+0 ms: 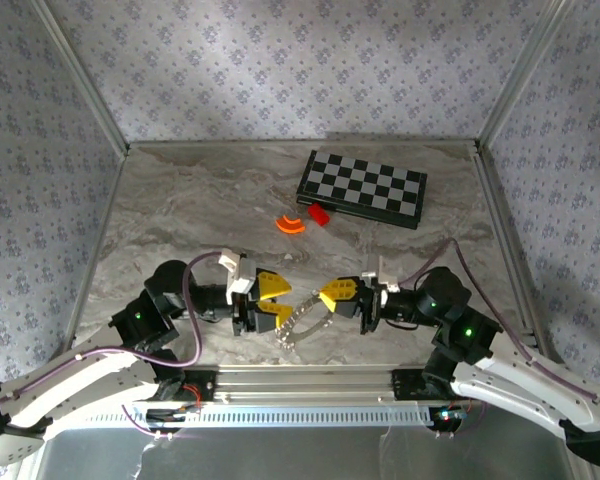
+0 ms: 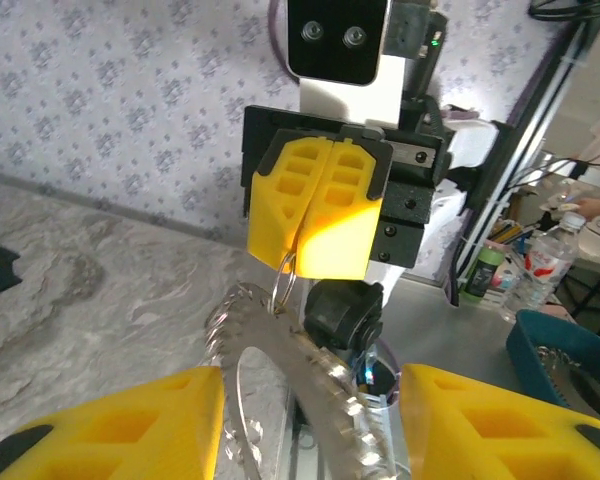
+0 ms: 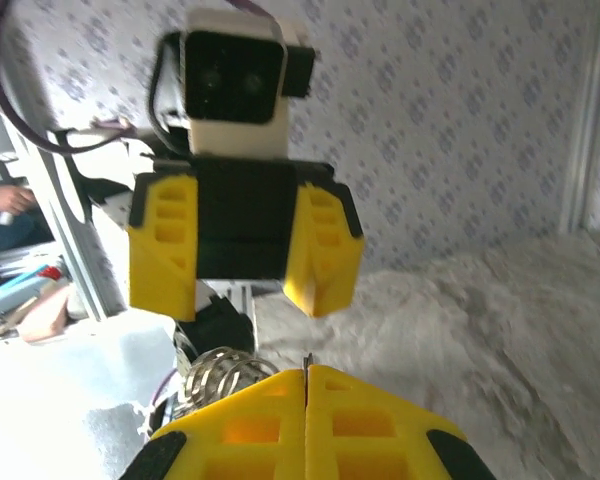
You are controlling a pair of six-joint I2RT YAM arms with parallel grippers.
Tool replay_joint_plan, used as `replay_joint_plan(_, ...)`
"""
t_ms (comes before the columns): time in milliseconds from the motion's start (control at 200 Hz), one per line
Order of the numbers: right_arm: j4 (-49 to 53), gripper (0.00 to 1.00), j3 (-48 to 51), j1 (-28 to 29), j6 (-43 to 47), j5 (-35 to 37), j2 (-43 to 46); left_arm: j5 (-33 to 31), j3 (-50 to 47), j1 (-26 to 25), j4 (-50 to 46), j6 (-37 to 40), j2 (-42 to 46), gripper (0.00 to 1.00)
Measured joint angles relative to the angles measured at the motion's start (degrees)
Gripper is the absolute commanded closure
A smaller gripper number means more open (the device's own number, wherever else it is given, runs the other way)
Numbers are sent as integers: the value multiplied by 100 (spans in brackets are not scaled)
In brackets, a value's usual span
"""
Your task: Put the keys on the keyring
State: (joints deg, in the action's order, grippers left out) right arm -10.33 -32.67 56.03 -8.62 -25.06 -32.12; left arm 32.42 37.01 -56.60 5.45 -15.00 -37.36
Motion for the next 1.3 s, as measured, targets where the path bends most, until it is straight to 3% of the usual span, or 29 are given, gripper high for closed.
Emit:
replay_joint_plan(540,-798,100,278,295,-85,63,24,289,142,-258,752,221,-415,61)
replay_joint_plan(1299,-966,100,367,334,-85,111,33,-229,140,-350,1102,256,-713,63)
